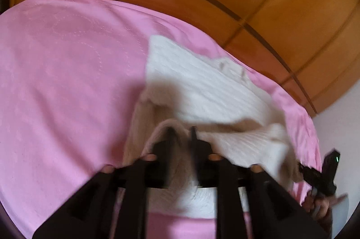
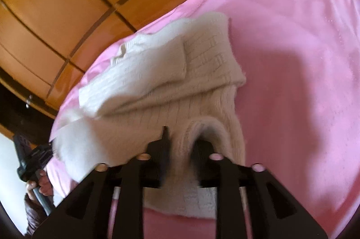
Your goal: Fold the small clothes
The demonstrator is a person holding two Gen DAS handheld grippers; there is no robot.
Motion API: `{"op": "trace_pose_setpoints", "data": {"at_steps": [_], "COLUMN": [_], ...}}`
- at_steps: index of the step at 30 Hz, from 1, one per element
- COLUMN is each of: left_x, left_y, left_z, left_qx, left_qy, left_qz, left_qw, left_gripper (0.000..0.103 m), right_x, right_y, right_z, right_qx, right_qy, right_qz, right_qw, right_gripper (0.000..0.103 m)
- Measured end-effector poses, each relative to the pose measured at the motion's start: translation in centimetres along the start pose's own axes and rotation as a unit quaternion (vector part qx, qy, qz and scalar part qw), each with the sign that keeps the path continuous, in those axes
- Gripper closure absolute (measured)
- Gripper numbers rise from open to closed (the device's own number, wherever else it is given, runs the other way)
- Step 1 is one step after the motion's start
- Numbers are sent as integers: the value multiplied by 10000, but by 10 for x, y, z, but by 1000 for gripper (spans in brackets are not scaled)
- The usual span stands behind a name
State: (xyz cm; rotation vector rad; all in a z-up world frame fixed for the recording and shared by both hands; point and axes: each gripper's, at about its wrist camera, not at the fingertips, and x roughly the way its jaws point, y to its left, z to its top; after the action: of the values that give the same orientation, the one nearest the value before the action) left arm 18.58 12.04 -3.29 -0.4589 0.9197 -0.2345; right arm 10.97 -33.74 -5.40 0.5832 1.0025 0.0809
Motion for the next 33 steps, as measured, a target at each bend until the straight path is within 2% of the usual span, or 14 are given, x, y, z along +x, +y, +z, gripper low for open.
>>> {"op": "trace_pose_setpoints", "data": {"at_steps": [1, 2, 6, 11, 12, 13, 14, 15, 18, 19, 20, 23, 28, 33], "left_x": [-2, -5, -14, -10, -7, -4, -1, 2, 7, 4, 0, -11, -37, -69], "left_y": [3, 6, 26, 46, 48, 49, 49, 48, 37, 36, 34, 31, 35, 39], "left_z": [2, 1, -9, -39, -47, -52, -56, -60, -64, -65, -66, -69, -83, -112], "left_qx": [-101, -166, -148, 39, 50, 55, 64, 91, 419, 438, 449, 508, 326, 184], "left_qy": [-69, -169, -226, 129, 228, 303, 365, 444, 458, 422, 370, 289, 202, 249], "left_qz": [21, 10, 168, -28, -65, -81, -122, -196, 54, 86, 100, 192, 34, -100], "left_qw": [9999, 9997, 9995, 9999, 9997, 9995, 9992, 9988, 9981, 9981, 9983, 9981, 9993, 9995], "left_gripper": [47, 47, 47, 47, 47, 47, 54, 64, 94, 96, 97, 98, 99, 99], "right_x": [-3, -8, -35, -42, -37, -31, -21, -12, 1, 0, -4, -19, -51, -76], "right_y": [-4, -6, -13, -21, -21, -19, -14, -12, -5, -3, 2, 10, 13, 13], "right_z": [2, 0, -6, -38, -44, -49, -53, -57, -58, -56, -55, -55, -60, -75], "right_qx": [123, 225, 194, -185, -233, -336, -517, -629, -781, -769, -795, -916, -894, -1005], "right_qy": [-45, -97, -282, -179, -111, -55, 17, 90, 65, 69, 15, -112, -287, -189], "right_qz": [165, 284, 468, -33, -98, -202, -372, -553, -756, -730, -786, -740, -519, -503], "right_qw": [9998, 9993, 9983, 9997, 9996, 9992, 9980, 9964, 9940, 9943, 9937, 9930, 9942, 9935], "right_gripper": [49, 30, 26, 25, 26, 33, 42, 46, 72, 82, 86, 90, 92, 92]}}
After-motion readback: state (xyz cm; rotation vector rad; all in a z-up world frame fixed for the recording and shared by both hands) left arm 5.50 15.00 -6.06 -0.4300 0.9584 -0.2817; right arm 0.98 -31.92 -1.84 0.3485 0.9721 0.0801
